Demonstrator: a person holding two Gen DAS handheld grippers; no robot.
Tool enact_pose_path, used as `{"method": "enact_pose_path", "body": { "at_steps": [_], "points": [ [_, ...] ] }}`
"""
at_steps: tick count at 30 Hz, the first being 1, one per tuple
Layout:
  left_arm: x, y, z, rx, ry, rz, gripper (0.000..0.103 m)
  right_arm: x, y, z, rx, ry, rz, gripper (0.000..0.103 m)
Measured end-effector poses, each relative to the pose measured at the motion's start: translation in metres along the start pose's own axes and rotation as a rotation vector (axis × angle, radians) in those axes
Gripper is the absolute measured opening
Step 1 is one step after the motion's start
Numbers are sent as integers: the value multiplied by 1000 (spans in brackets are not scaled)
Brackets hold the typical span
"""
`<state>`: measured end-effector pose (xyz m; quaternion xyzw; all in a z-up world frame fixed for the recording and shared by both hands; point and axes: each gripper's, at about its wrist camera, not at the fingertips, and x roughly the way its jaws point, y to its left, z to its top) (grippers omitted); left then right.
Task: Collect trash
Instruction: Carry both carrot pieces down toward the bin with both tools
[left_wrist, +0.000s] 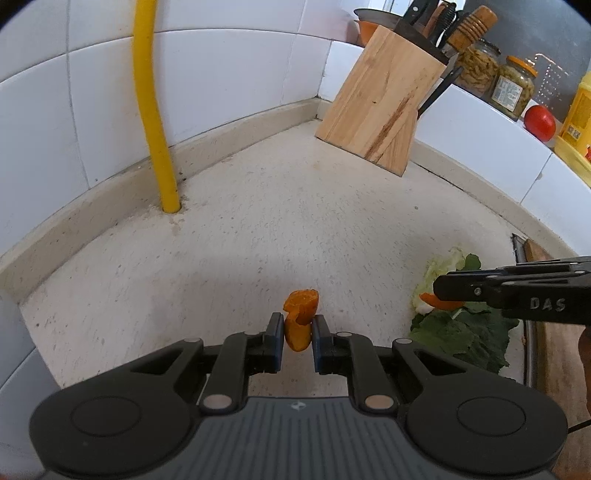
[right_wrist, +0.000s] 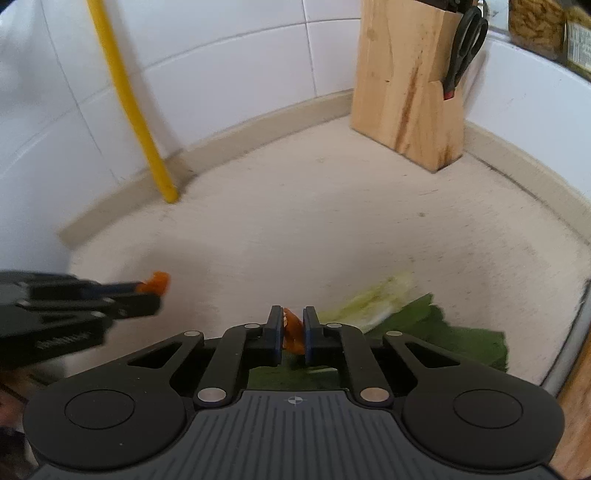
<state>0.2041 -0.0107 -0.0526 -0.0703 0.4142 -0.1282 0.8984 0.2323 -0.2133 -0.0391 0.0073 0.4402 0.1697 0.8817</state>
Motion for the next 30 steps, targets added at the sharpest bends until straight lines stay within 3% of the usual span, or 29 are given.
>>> {"method": "enact_pose_path", "body": {
  "at_steps": [4, 10, 16, 21, 23, 25, 28, 30],
  "points": [
    [-2, -1, -4, 6, 6, -3, 11, -4, -1, 1, 35, 0, 56, 15],
    [2, -4, -11, 27, 25, 8, 11, 9, 6, -7, 3, 36, 55, 17],
    [5, -4, -16, 32, 33, 26, 16, 18, 7, -11, -40, 57, 57, 45],
    [10, -3, -14, 24, 36, 27, 20, 22, 14, -11, -89, 57, 49, 54],
    [12, -5, -15, 33, 34, 31, 18, 25, 16, -8, -105, 67, 41, 47],
    [12, -8, -15, 46, 35, 38, 13, 29, 17, -5, -118, 90, 10, 26],
    [8, -12, -14, 61, 19, 24, 11, 25, 16, 1, -118, 123, 20, 10],
    [3, -13, -11, 57, 1, 11, 11, 15, 11, 10, -90, 118, 23, 8]
  ]
}}
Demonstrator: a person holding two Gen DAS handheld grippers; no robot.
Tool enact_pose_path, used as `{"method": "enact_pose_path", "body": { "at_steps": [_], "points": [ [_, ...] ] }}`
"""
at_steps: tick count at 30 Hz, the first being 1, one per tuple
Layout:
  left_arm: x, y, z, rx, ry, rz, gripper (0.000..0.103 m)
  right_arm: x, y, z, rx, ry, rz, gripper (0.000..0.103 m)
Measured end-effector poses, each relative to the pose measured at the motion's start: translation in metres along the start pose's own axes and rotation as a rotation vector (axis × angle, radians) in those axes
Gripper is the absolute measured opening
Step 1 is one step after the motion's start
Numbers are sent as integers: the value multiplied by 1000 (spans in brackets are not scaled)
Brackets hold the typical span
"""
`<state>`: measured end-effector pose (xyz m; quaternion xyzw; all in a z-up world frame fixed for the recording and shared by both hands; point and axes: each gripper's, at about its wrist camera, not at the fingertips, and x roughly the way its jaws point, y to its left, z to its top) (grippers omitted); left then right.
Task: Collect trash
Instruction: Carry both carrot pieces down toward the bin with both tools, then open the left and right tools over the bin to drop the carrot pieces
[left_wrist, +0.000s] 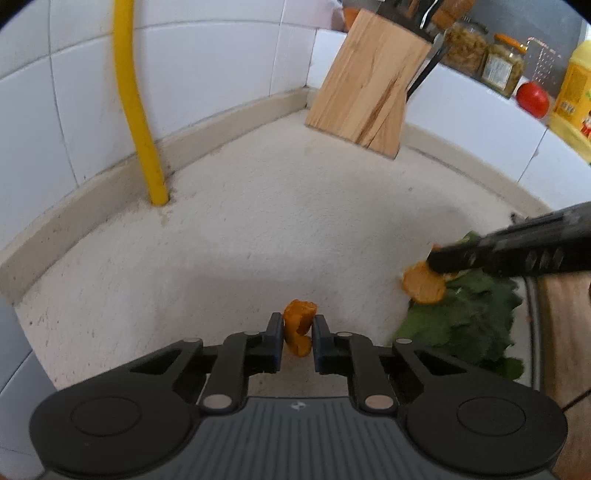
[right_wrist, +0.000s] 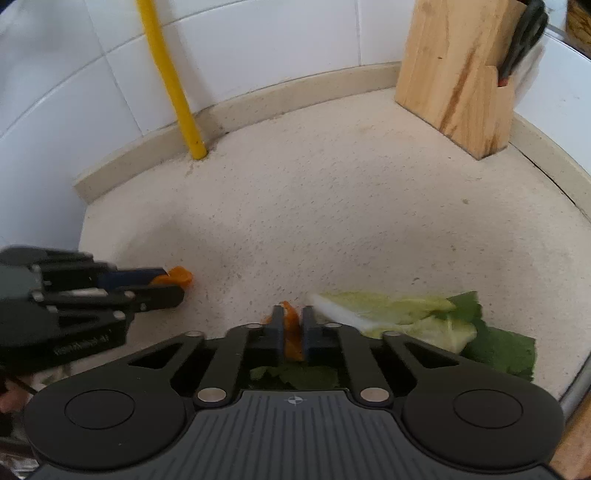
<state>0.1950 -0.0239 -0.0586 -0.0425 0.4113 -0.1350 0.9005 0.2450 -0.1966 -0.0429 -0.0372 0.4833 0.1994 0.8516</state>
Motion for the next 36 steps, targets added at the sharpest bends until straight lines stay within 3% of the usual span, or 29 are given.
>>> {"method": "enact_pose_path", "body": {
  "at_steps": [8, 16, 24, 36],
  "points": [
    [-32, 0, 12, -20, -77, -50, 11, -59, -11, 10, 84, -124, 48, 8],
    [-56, 10, -6, -35, -80, -30, 11, -52, 12, -9, 104, -101, 124, 8],
    [-93, 50, -44, -116, -74, 68, 11, -31, 69, -11, 39, -50, 245, 8],
    [-140, 129, -112, -286, -39, 257, 11, 20, 188, -14, -126, 69, 403, 8]
  ]
}}
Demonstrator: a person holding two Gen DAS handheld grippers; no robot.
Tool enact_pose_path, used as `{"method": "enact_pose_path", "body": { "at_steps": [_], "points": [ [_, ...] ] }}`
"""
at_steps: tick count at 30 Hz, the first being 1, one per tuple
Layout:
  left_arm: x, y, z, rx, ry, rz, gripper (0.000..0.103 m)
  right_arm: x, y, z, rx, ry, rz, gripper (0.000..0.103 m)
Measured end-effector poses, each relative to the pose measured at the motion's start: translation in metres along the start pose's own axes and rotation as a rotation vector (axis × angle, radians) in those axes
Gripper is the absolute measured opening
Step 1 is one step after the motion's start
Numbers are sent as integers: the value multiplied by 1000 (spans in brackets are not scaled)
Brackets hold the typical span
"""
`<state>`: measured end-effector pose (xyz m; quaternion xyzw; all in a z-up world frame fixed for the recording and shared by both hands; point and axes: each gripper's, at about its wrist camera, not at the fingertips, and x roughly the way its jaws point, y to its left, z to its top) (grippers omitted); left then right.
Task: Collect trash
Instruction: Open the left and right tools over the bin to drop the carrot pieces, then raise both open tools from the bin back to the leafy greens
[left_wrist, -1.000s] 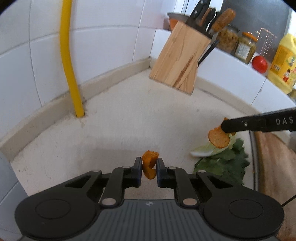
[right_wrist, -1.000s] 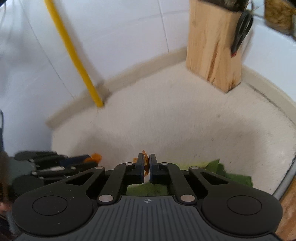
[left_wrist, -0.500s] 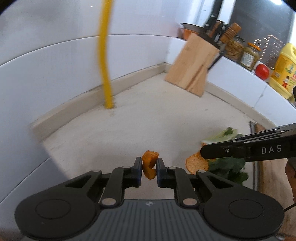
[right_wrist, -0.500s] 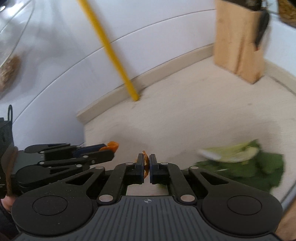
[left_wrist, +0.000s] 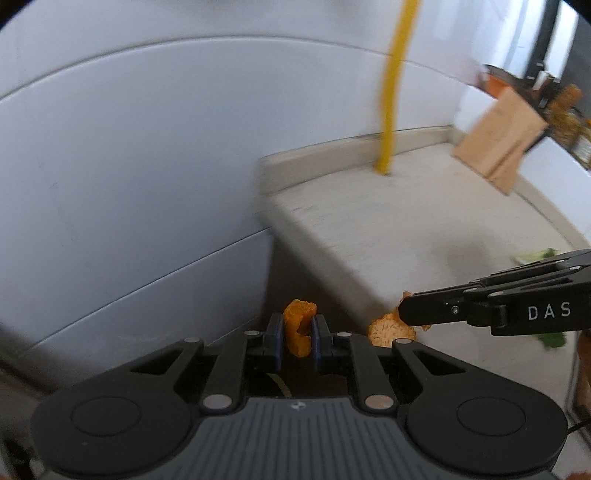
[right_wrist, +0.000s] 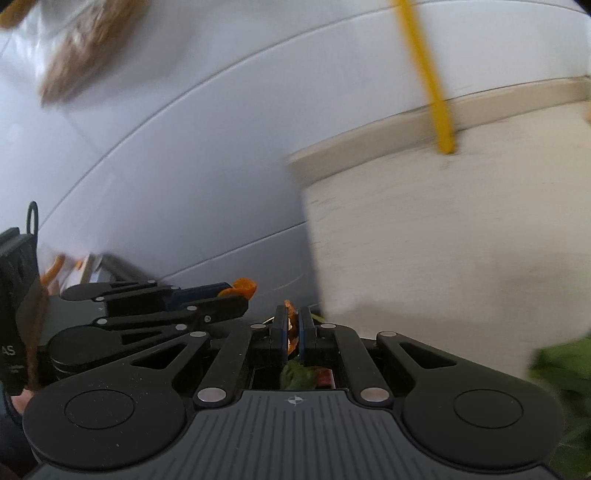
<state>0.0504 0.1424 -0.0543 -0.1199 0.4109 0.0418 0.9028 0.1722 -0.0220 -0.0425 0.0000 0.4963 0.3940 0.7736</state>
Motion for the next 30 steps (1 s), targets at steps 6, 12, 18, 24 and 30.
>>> {"method": "enact_pose_path", "body": {
  "at_steps": [6, 12, 18, 24, 30],
  "points": [
    [9, 31, -14, -49, 39, 59, 12, 44, 28, 2, -21, 68, 28, 10],
    [23, 50, -21, -86, 79, 96, 14, 78, 38, 1, -4, 123, 28, 17],
    [26, 59, -29, -95, 108, 96, 30, 92, 39, -1, 17, 145, 33, 22],
    [29, 56, -28, -93, 114, 82, 34, 81, 38, -3, 38, 126, 29, 23],
    [25, 32, -16, -41, 81, 7, 34, 41, 27, -9, 49, 48, -9, 29]
  ]
}}
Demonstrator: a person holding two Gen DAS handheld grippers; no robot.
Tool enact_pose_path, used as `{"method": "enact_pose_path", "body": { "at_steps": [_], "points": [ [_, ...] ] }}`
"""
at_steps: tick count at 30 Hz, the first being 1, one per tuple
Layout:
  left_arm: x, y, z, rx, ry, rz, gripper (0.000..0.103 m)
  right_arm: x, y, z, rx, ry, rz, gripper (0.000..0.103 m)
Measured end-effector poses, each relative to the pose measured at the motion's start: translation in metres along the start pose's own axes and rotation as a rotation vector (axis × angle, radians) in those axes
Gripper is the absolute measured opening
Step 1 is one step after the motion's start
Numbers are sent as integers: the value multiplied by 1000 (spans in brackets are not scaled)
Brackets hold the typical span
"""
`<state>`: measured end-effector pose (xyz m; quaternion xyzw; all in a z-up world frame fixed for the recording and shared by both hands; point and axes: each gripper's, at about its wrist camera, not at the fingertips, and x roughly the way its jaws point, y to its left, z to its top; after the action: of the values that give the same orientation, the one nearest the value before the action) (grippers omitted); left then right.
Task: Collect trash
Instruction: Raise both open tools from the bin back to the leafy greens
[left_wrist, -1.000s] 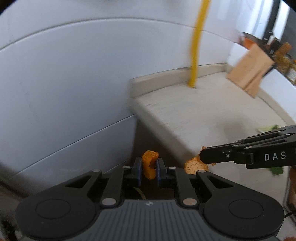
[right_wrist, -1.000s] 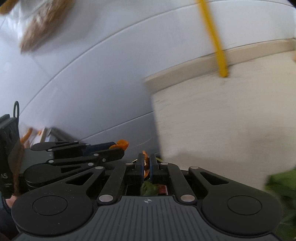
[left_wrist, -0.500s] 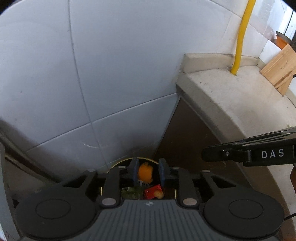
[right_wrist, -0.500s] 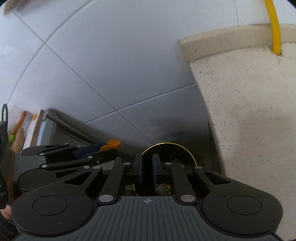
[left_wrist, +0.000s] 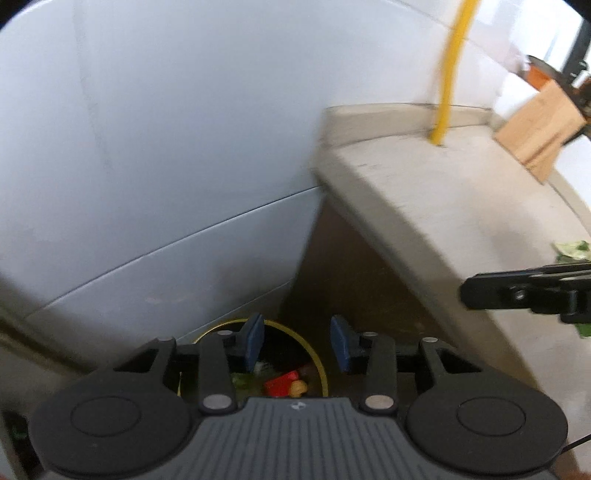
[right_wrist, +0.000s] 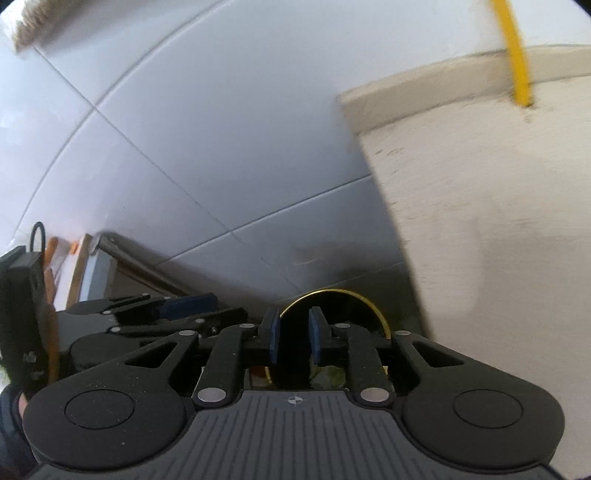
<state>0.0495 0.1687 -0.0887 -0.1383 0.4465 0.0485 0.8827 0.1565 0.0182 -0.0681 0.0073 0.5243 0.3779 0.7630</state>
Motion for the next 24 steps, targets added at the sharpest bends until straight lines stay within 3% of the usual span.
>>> {"method": "enact_pose_path", "body": {
  "at_steps": [4, 9, 15, 19, 24],
  "points": [
    [2, -31, 11, 62, -14, -65, 34, -43, -20, -9, 16, -95, -93, 48],
    [8, -80, 28, 161, -30, -156, 34, -108, -67, -28, 90, -215, -273, 56],
    [12, -151, 45, 304, -53, -278, 34, -174, -136, -59, 287, -323, -438, 58],
    [15, -196, 49, 389, -52, -340, 34, -196, -170, -78, 399, -359, -459, 58],
    [20, -240, 50, 486, -49, -387, 34, -201, -201, -83, 450, -395, -448, 59]
  ]
}}
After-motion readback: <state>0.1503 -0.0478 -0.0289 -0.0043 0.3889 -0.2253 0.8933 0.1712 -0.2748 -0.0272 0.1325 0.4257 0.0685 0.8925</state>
